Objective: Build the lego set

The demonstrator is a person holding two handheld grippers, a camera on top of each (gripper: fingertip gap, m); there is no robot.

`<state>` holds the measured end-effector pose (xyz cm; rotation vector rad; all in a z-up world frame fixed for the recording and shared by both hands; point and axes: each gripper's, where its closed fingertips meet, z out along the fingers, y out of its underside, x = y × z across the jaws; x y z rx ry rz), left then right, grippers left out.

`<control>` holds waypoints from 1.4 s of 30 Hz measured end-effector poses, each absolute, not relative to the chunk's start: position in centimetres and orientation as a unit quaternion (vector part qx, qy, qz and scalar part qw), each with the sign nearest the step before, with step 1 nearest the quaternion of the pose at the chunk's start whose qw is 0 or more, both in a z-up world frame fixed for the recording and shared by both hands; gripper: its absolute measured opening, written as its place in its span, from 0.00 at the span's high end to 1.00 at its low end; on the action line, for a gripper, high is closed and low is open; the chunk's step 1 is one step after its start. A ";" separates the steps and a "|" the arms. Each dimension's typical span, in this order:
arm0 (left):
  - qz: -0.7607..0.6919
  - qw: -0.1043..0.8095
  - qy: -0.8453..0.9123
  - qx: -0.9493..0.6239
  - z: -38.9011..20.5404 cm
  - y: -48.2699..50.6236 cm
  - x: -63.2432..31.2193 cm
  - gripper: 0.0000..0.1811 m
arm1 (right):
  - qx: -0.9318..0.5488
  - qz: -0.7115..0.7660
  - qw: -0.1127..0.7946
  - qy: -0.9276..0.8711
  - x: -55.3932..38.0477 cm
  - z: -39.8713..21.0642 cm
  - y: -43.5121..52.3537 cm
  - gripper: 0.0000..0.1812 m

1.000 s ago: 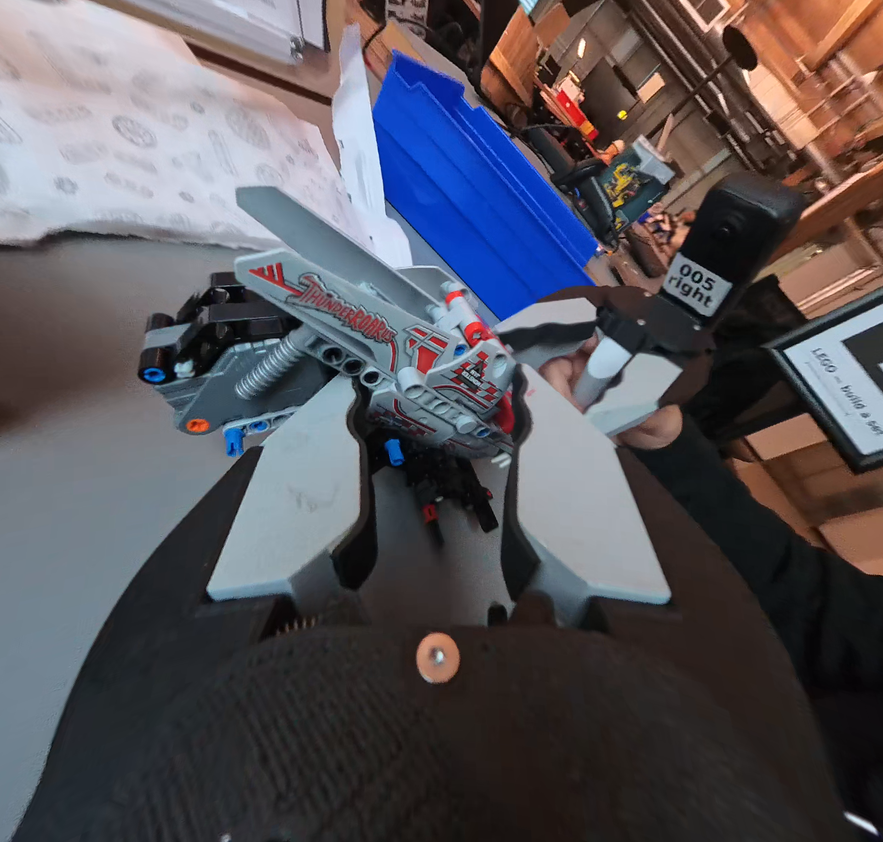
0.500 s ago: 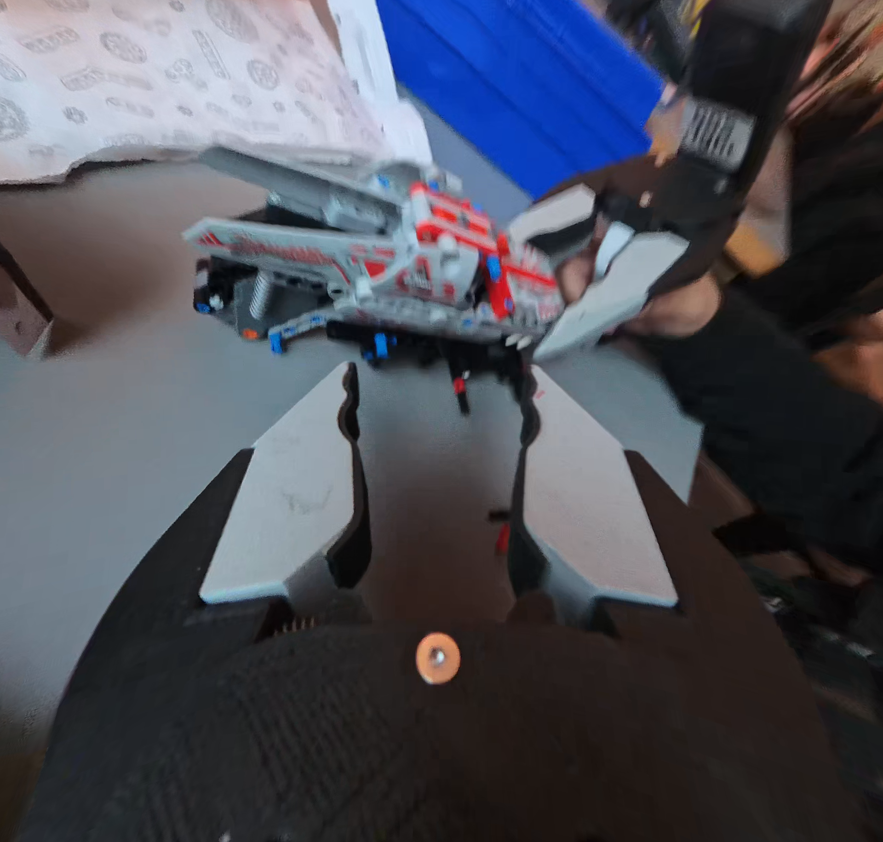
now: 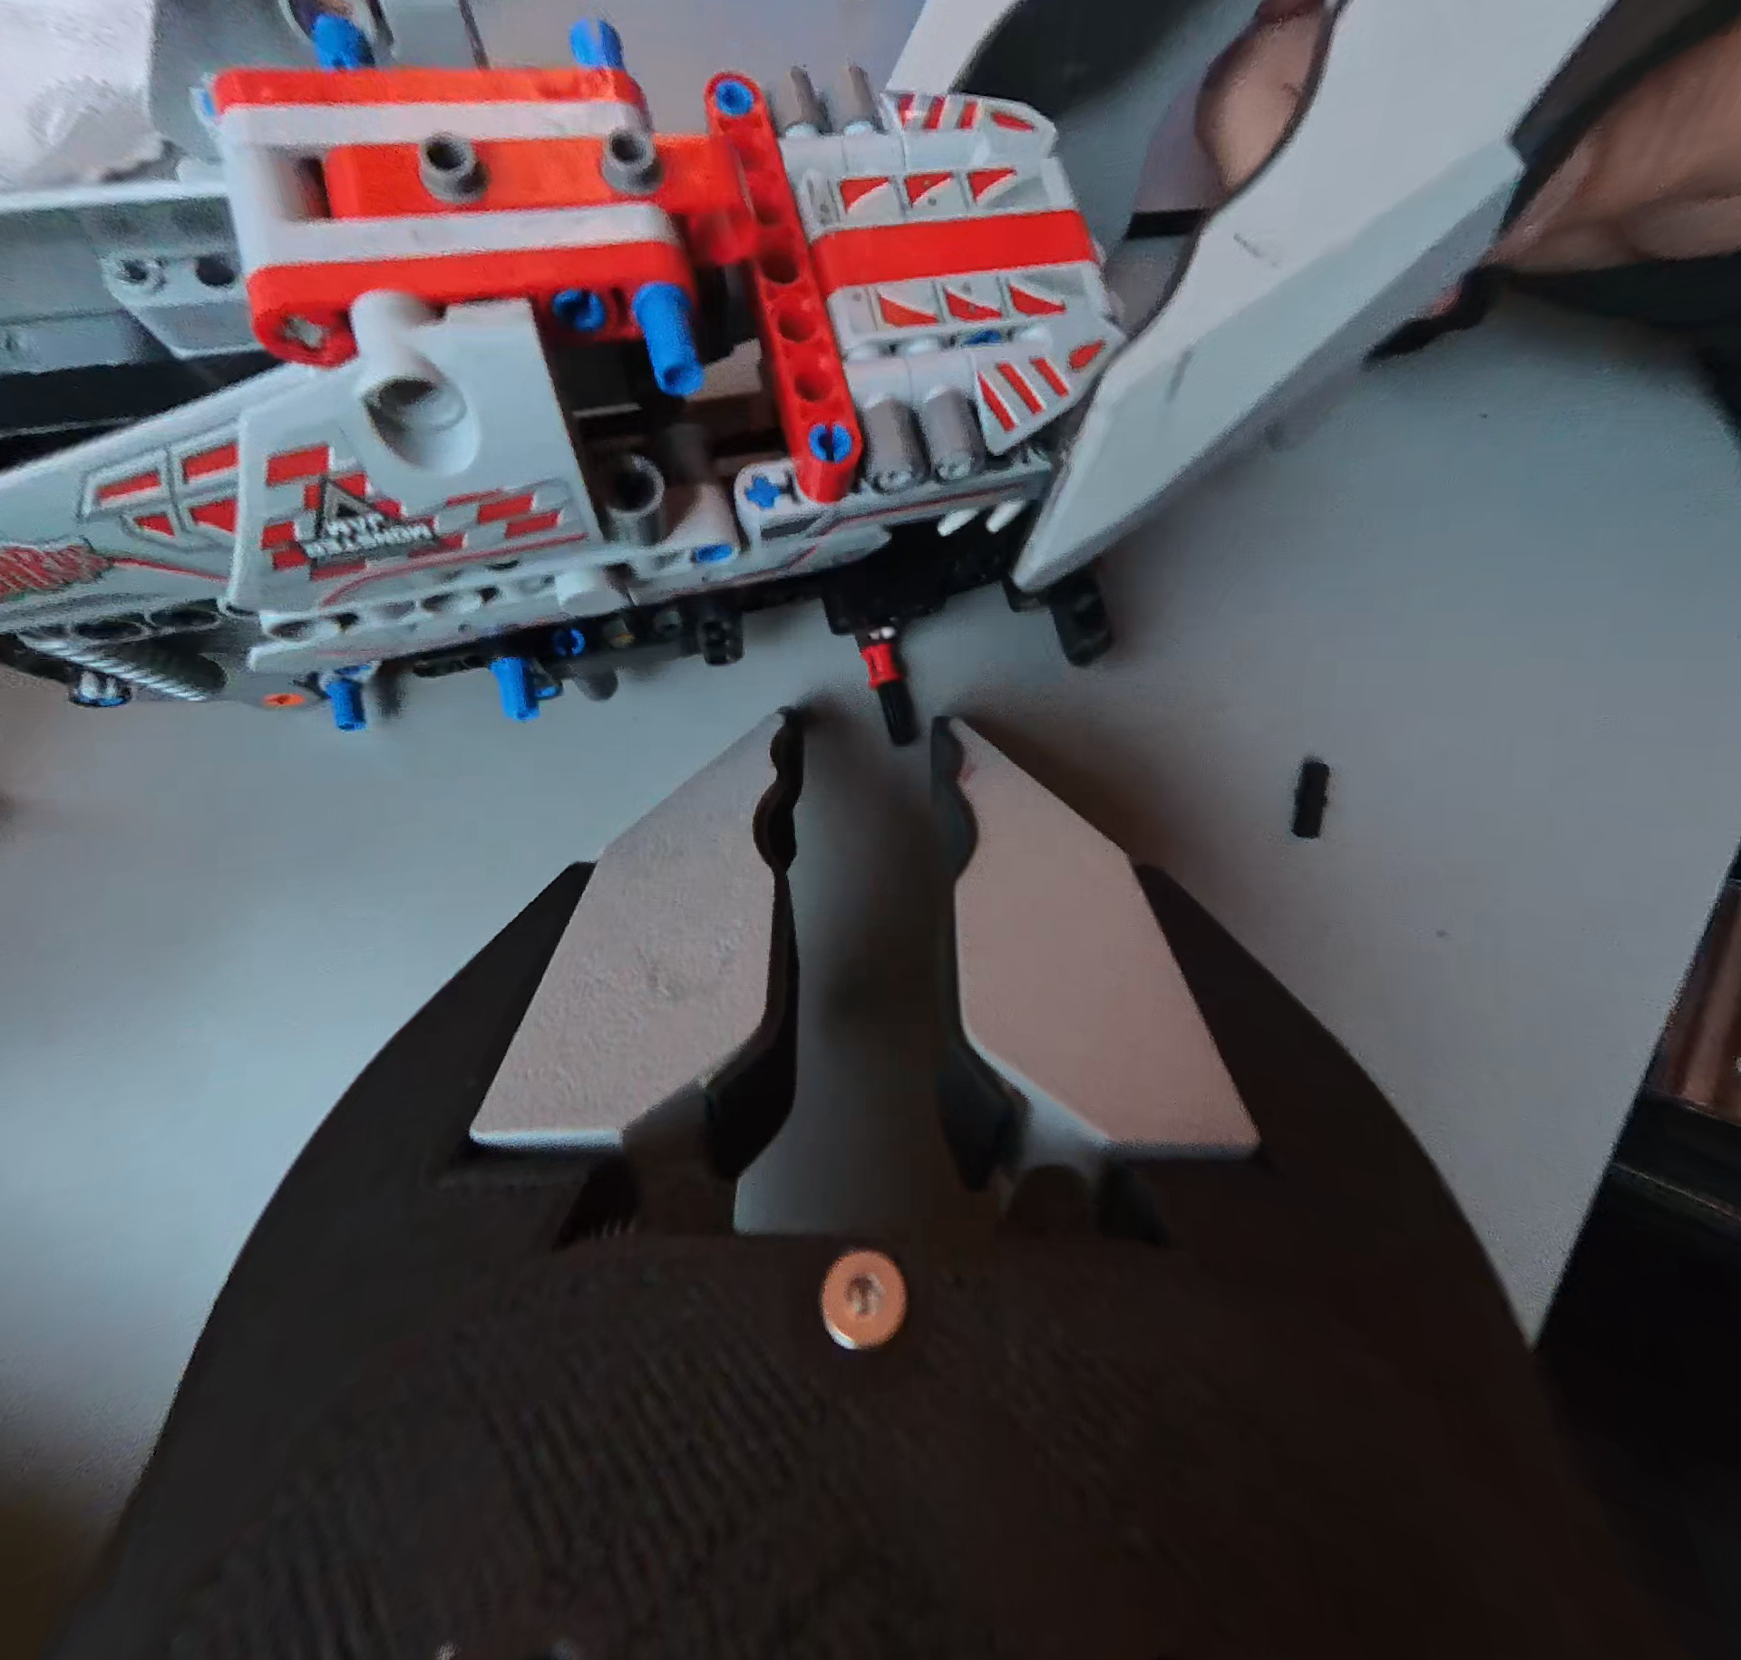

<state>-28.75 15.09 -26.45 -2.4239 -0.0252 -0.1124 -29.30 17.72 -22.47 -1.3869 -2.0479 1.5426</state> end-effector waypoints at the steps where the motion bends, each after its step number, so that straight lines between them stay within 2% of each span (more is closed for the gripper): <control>1: -0.037 0.348 -0.011 -0.937 -26.5 15.2 -29.0 0.89 | -0.469 0.525 0.112 -0.701 -29.2 -22.5 17.6 0.67; 10: 0.006 0.356 0.017 -0.934 -26.6 14.2 -30.5 0.96 | -0.420 0.527 0.084 -0.734 -27.8 -22.5 15.6 0.68; 14: -0.013 0.353 0.013 -0.936 -26.6 14.1 -30.5 0.92 | -0.406 0.515 0.087 -0.750 -27.6 -22.8 15.1 0.73; 16: -0.008 0.353 0.029 -0.935 -26.6 14.2 -30.4 0.94 | -0.411 0.519 0.080 -0.745 -27.6 -22.8 15.2 0.72; 17: 0.000 0.350 0.039 -0.936 -26.6 14.1 -30.4 0.97 | -0.414 0.523 0.075 -0.742 -27.6 -22.7 15.3 0.73; 42: -0.045 0.366 0.031 -0.929 -26.5 14.1 -30.1 0.98 | -0.406 0.556 0.095 -0.719 -27.5 -21.2 16.7 0.78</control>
